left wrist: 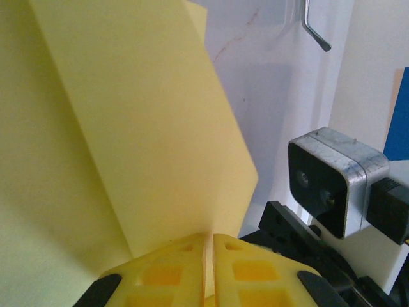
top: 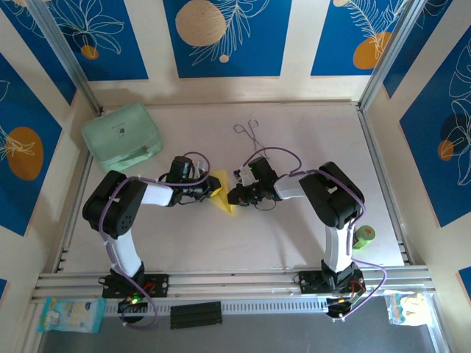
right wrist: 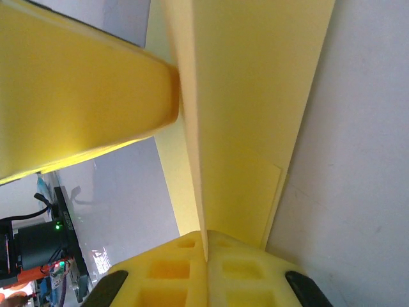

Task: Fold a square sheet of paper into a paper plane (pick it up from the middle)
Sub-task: Fourth fold the wing at the center of the table.

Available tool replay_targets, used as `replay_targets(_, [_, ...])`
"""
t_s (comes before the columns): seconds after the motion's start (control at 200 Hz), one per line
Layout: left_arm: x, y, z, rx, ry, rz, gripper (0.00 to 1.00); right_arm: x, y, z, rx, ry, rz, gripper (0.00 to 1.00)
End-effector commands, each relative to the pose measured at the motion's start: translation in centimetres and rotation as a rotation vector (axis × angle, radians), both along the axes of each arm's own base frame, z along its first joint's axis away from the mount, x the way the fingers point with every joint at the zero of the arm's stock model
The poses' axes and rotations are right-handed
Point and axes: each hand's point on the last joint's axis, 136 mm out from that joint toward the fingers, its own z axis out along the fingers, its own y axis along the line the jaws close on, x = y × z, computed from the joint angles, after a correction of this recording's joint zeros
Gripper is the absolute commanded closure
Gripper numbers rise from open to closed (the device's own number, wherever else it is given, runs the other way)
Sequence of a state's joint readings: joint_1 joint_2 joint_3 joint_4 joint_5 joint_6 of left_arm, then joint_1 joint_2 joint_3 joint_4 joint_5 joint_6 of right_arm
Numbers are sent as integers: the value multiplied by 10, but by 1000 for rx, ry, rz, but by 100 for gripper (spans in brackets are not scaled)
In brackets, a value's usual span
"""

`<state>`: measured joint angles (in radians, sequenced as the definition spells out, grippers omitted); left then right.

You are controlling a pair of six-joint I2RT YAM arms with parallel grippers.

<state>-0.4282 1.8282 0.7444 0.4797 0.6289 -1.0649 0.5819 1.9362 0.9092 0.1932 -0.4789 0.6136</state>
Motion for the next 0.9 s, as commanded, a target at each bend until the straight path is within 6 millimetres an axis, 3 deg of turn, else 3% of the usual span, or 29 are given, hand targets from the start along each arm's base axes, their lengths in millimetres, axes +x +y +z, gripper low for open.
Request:
replay_targets(0.0, [3, -9, 4, -23, -28, -38, 88, -13, -12, -24, -57, 86, -3, 92])
replay_targets(0.36, [4, -9, -1, -18, -19, -36, 87, -10, -16, -23, -61, 114, -22, 85])
replay_targets(0.545, [5, -10, 1, -21, -24, -37, 87, -12, -17, -27, -67, 134, -28, 92])
replay_targets(0.895, [3, -8, 2, -12, -39, -41, 87, -14, -22, -34, -90, 174, -46, 95])
